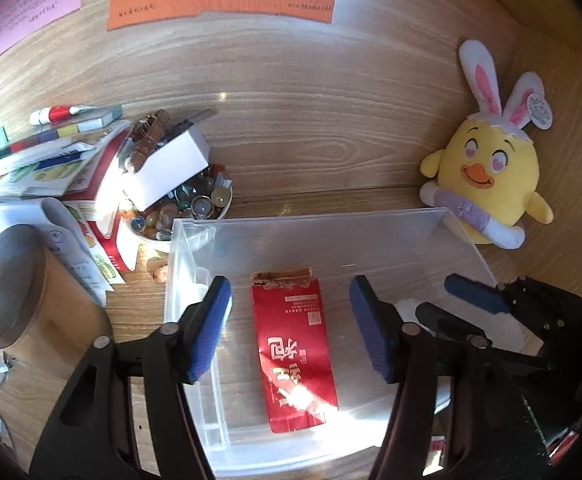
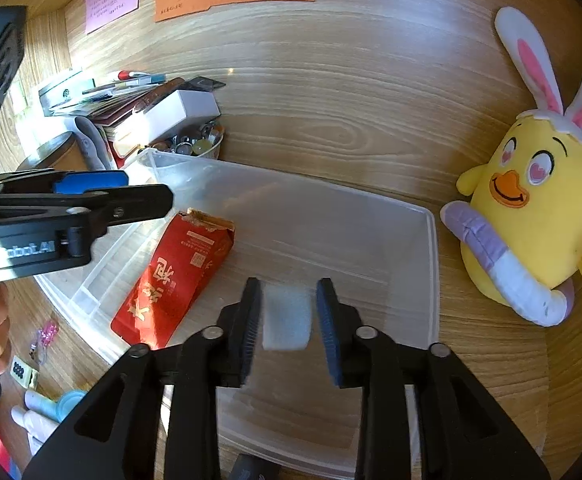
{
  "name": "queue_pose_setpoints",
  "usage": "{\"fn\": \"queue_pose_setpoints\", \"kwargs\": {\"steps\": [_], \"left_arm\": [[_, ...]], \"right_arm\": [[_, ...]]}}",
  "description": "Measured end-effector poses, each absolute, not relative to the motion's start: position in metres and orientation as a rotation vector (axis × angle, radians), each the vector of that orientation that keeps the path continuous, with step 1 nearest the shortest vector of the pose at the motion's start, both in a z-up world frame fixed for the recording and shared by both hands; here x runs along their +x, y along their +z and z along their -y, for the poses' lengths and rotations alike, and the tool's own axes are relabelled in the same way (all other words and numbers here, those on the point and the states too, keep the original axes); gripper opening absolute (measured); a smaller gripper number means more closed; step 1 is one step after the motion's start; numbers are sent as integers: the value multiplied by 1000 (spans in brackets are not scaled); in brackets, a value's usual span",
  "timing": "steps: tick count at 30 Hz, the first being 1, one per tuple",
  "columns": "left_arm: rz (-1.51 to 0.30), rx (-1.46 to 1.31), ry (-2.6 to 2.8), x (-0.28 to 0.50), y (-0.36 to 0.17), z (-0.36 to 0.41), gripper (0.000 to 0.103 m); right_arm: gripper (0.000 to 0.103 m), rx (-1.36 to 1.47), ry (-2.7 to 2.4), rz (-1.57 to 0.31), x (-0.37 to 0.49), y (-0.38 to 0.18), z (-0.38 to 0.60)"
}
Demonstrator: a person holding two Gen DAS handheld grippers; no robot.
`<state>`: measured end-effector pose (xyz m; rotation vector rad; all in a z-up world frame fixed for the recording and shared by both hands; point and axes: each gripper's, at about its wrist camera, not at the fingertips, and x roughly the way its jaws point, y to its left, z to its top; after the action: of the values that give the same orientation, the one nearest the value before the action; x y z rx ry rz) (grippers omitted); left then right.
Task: Organize objects
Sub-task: 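Carry the red packet and white tape into the clear box and release both, then move the left gripper back to the pink keychain and close on it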
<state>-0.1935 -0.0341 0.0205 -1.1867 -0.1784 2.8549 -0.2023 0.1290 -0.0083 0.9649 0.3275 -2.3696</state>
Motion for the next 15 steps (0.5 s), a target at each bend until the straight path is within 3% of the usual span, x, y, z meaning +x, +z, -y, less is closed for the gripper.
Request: {"fn": "queue_pose_setpoints", "kwargs": {"steps": [9, 15], "left_arm": [[118, -1044, 2921, -149, 50, 33, 97], [112, -984, 2924, -116, 61, 36, 99]], "right_arm": [[69, 838, -2444, -329, -177, 23, -145], [81, 767, -2469, -340, -153, 36, -157]]}}
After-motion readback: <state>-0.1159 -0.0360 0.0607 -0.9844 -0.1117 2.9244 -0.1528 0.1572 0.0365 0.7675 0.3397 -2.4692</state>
